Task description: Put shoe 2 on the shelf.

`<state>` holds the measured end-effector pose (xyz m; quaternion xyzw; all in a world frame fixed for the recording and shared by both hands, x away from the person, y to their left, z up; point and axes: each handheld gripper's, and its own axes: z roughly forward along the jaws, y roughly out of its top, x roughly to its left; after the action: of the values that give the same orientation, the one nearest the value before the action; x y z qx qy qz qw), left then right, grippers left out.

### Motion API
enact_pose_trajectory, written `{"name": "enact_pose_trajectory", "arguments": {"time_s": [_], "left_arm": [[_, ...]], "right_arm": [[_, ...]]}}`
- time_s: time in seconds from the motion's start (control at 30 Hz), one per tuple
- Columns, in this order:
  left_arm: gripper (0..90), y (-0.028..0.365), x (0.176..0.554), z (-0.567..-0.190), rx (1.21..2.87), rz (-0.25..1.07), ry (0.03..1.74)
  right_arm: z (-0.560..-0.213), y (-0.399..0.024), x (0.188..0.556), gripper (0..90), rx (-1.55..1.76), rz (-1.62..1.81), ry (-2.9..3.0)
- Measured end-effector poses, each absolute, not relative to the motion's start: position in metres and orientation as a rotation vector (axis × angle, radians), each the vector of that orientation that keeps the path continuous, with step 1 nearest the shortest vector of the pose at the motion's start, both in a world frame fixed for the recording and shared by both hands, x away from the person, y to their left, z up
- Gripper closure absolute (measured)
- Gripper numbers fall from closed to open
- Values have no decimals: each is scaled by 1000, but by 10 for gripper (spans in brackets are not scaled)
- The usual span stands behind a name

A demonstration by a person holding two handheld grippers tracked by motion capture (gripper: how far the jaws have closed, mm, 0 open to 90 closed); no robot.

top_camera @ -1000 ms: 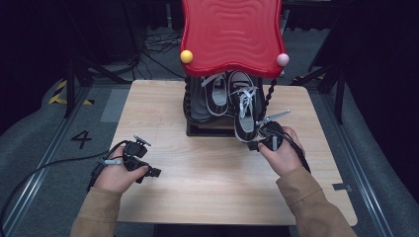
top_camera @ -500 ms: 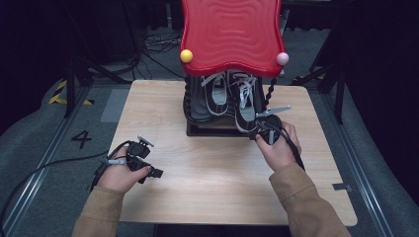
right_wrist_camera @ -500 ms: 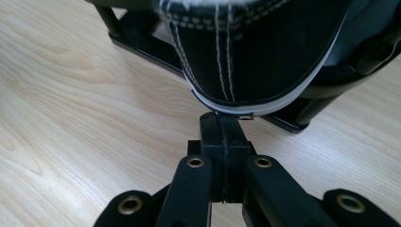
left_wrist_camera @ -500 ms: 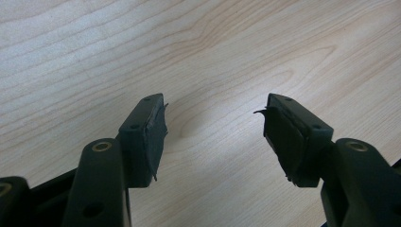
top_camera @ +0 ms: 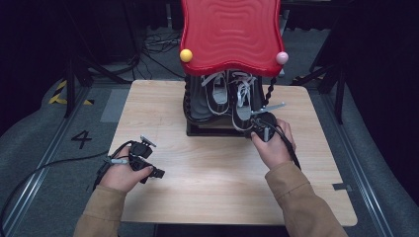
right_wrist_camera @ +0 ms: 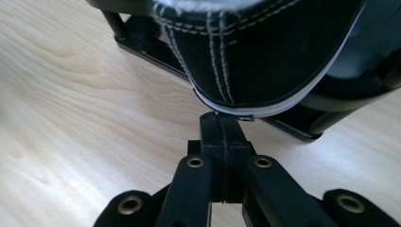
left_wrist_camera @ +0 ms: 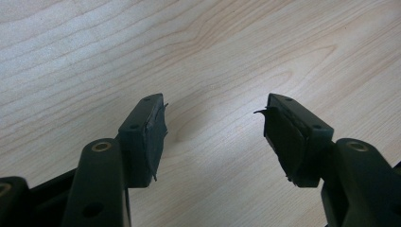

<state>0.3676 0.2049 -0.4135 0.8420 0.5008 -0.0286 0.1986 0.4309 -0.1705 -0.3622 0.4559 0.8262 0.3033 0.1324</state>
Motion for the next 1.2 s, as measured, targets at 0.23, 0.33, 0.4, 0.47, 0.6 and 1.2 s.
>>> {"name": "enact_pose_trajectory", "arguments": {"time_s": [0.23,0.33,0.4,0.47,0.6,1.2], "left_arm": [[400,206,367,-413,2359,-81,1397],[400,206,366,-413,2353,-82,1400],[399,207,366,-413,2353,-81,1400],[400,207,366,-413,2351,-81,1405],[399,208,365,-414,2355,-81,1409],[398,212,364,-415,2349,-86,1416]], "right_arm": [[-362,-168,432,900,1329,871,2348],[-362,-167,436,900,1344,877,2322],[-361,-167,437,900,1333,869,2307],[-360,-168,442,900,1345,874,2312],[-356,-167,452,900,1347,867,2304],[-355,-151,466,900,1330,862,2291]]}}
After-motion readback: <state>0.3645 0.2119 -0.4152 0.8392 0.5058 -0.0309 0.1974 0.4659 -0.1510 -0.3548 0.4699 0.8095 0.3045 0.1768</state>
